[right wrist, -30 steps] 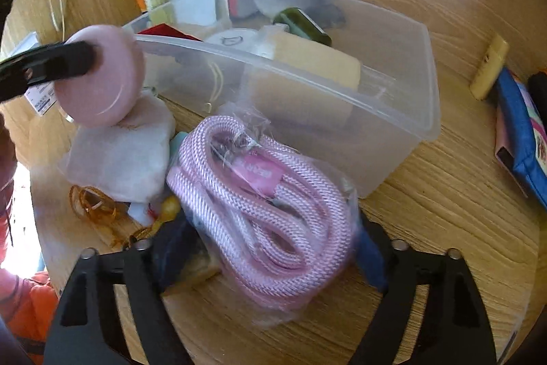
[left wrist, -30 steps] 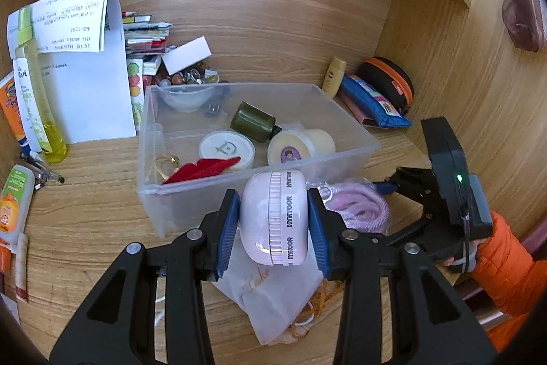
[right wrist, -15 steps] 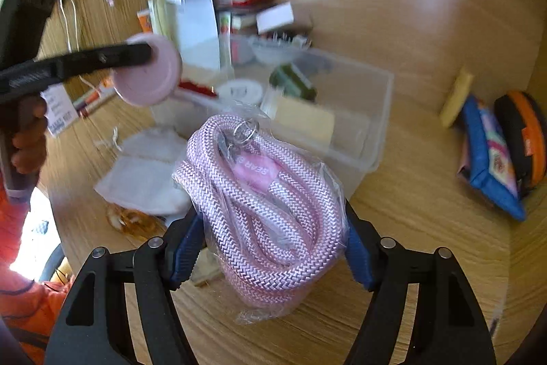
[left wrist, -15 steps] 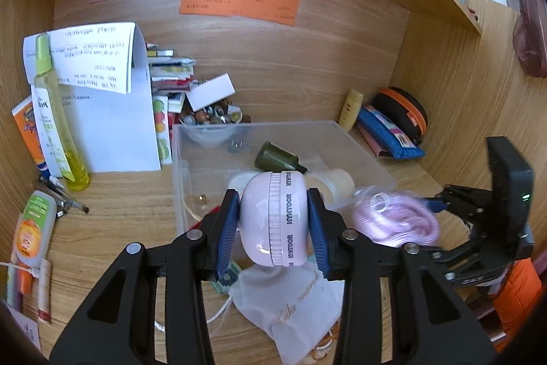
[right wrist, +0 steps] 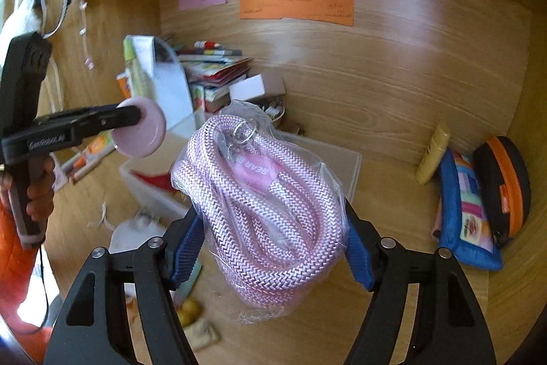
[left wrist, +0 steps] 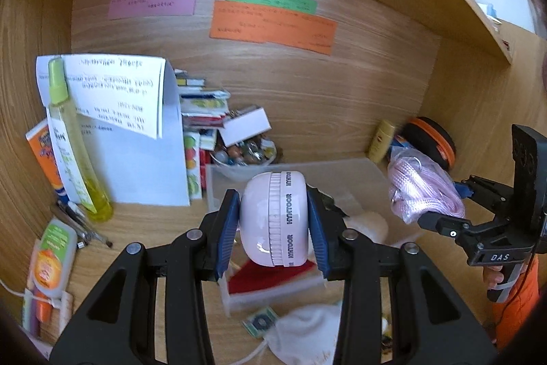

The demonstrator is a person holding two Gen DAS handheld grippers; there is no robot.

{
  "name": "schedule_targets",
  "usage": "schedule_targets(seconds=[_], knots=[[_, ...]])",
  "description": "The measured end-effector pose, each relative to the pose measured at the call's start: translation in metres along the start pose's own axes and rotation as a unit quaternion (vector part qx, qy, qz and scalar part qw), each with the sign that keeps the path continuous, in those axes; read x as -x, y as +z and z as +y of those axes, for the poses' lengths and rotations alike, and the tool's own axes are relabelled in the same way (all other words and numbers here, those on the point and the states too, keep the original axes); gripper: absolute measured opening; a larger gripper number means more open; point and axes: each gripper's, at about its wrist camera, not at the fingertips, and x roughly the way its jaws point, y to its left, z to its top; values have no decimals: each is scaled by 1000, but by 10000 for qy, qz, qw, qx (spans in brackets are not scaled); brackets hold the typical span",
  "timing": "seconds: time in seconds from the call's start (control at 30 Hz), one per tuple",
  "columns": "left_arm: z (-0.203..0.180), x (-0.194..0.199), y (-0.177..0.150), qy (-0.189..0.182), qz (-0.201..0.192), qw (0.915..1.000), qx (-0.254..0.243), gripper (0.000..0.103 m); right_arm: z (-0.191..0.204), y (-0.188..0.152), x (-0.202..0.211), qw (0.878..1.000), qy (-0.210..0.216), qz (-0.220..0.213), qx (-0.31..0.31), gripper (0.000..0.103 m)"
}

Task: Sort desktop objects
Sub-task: 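Carry the pink container and bagged pink rope over the clear box with both tools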

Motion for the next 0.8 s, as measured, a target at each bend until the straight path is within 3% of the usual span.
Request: schedule_targets(seconds=[0.4, 0.8], knots=[[10, -53, 10, 170, 303, 9994, 5, 39, -17, 22, -57, 9981, -129, 183, -574, 69], [14, -99, -3, 313, 676, 9972, -103, 39, -26, 10, -82, 9959, -289, 289, -804, 70]])
